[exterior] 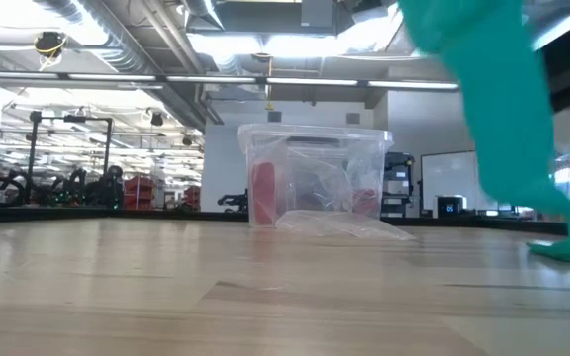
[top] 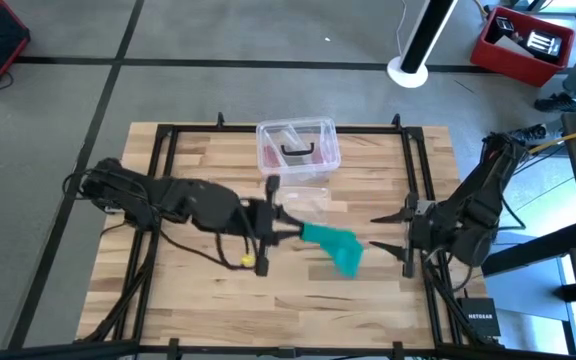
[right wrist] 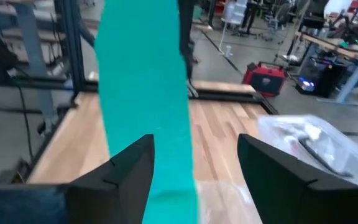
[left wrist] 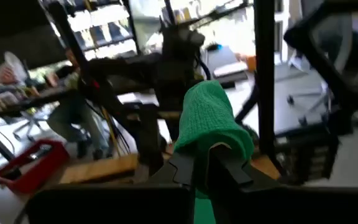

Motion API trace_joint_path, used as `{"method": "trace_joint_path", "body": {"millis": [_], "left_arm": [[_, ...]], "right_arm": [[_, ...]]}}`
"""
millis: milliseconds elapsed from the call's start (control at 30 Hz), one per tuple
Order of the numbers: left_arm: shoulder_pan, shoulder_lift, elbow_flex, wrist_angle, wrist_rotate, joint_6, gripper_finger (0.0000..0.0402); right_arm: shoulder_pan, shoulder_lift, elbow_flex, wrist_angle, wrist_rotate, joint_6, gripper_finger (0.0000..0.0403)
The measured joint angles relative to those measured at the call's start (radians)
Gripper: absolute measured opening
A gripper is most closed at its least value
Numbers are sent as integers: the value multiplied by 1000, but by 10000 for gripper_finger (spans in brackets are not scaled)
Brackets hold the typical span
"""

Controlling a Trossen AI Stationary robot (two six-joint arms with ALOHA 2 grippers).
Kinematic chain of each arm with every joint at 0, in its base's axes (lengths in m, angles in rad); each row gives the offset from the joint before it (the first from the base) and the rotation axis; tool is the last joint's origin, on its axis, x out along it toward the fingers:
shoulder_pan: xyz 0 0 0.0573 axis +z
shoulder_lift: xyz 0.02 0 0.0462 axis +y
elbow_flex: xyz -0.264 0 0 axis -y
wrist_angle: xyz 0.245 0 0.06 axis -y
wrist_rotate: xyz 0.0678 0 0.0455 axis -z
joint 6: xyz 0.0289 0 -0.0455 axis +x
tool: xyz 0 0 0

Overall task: Roll bandage
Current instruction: Roll the green bandage

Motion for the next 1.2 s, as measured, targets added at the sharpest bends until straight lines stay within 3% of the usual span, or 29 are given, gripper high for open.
{"method": "trace_joint_path", "body": {"millis": [233, 300, 433, 533, 667, 900, 1067, 1200], "left_arm": [[124, 5, -142, 170, 7, -23, 15], [177, 5, -106, 250, 17, -21, 15], [240, -31, 28, 321, 213, -50, 15], [254, -64, 124, 287, 273, -74, 15], [278, -105, 241, 146, 270, -67, 15], [301, -133, 255, -112, 263, -26, 15], [267, -95, 156, -143, 259, 37, 15], [238, -83, 133, -6, 211, 58, 15]], "right_arm": [[-48, 43, -131, 8, 49, 133, 232], [-74, 56, -153, 16, 59, 166, 232], [-114, 75, -161, 36, 44, 193, 232], [-120, 77, -162, 43, 30, 199, 232], [-120, 75, -162, 53, 37, 194, 232], [-144, 63, -162, 103, 110, 107, 232], [-246, 35, -162, 196, -40, 7, 232], [-360, 22, -162, 195, -188, -11, 232]]}}
